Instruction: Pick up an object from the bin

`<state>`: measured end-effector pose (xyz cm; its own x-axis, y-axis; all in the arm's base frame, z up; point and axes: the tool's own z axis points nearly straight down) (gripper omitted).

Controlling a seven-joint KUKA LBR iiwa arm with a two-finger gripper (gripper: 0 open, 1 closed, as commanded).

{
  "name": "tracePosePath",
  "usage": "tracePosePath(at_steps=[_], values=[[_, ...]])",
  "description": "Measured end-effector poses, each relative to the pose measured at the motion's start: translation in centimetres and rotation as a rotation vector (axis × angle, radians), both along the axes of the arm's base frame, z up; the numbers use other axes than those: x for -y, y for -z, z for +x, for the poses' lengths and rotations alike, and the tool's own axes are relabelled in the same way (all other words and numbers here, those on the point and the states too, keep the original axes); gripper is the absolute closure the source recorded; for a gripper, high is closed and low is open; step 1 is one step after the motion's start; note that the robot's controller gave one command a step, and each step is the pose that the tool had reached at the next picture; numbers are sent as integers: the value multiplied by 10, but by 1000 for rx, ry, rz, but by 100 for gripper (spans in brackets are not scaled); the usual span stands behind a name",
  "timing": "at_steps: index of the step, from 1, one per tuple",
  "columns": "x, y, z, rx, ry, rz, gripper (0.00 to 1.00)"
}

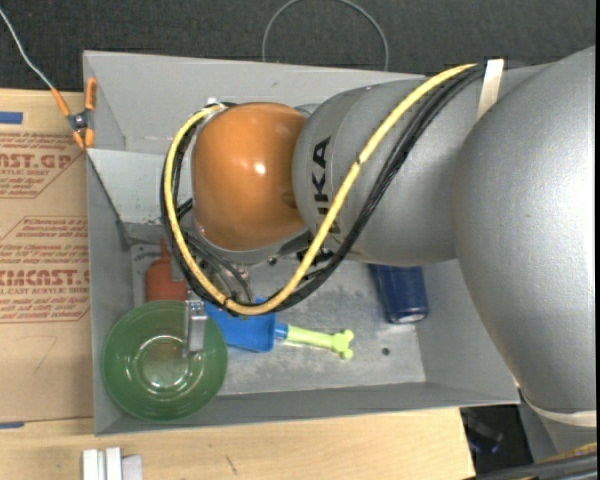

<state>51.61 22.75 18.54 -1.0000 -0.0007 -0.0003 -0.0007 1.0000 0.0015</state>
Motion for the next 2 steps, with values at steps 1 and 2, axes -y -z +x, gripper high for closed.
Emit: tracePosePath(at_steps=[1,2], values=[[23,75,-14,0,-135,1,0],[67,109,-11,37,-167,8,0]])
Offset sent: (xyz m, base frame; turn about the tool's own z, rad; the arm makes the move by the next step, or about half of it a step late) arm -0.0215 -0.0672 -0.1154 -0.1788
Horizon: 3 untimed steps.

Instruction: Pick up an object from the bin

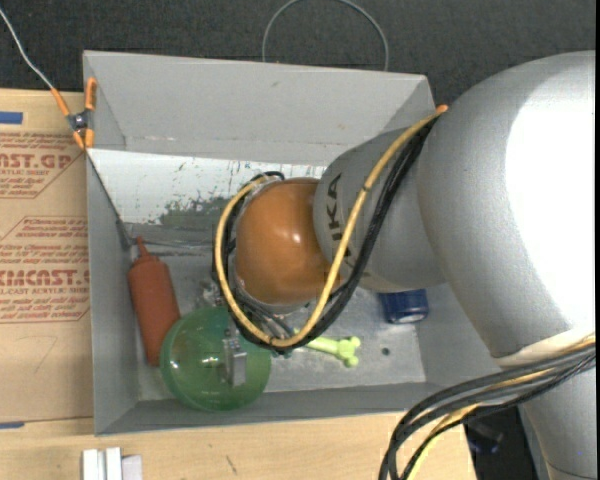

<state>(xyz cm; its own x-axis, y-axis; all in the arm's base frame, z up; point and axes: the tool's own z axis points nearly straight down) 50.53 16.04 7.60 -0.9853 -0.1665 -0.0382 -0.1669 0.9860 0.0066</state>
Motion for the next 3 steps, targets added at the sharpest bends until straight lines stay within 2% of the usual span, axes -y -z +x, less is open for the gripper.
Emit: tracePosePath(at_steps=[1,2,3], values=[[-7,-63,-14,-19,-16,-6,0],[-8,-55,-11,-14,-25,-4,0],[24,0,27,11,-123,0,100]])
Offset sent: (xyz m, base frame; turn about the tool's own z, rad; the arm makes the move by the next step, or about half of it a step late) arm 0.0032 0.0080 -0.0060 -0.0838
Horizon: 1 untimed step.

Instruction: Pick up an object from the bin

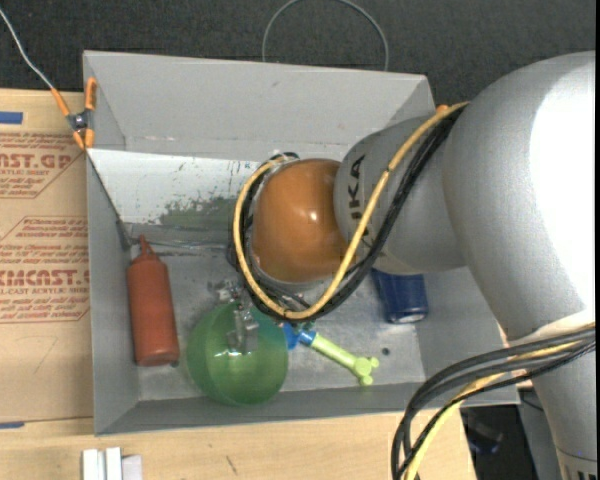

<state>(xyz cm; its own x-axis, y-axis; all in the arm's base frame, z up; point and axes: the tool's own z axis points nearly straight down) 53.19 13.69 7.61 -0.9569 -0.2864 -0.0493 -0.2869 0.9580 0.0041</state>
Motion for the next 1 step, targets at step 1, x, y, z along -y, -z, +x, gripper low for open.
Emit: tracePosePath(at_steps=[1], values=[[0,0,0,0,0,0,100]])
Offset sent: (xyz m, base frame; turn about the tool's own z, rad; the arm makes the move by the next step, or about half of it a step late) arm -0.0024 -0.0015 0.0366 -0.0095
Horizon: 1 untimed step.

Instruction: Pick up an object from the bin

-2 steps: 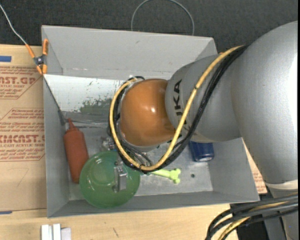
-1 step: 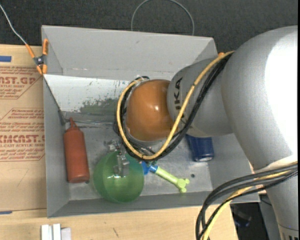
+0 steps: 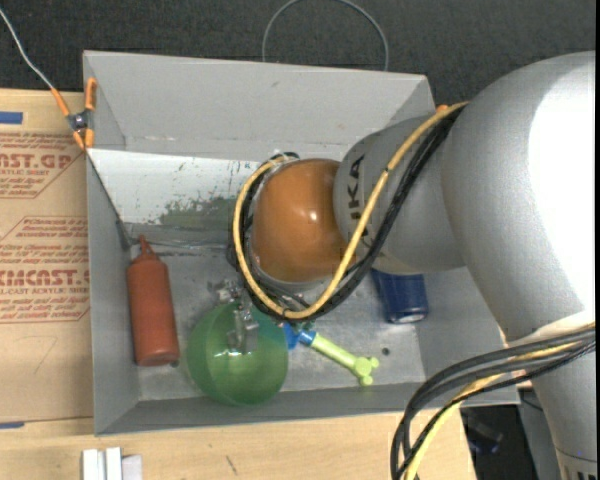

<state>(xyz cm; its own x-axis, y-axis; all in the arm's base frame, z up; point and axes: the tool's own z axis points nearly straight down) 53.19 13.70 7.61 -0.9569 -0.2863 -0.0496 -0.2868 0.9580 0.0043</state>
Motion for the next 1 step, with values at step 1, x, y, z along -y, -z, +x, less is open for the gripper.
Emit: tracePosePath(at_steps=[1], values=[[0,-6,0,2,-1,1,100]])
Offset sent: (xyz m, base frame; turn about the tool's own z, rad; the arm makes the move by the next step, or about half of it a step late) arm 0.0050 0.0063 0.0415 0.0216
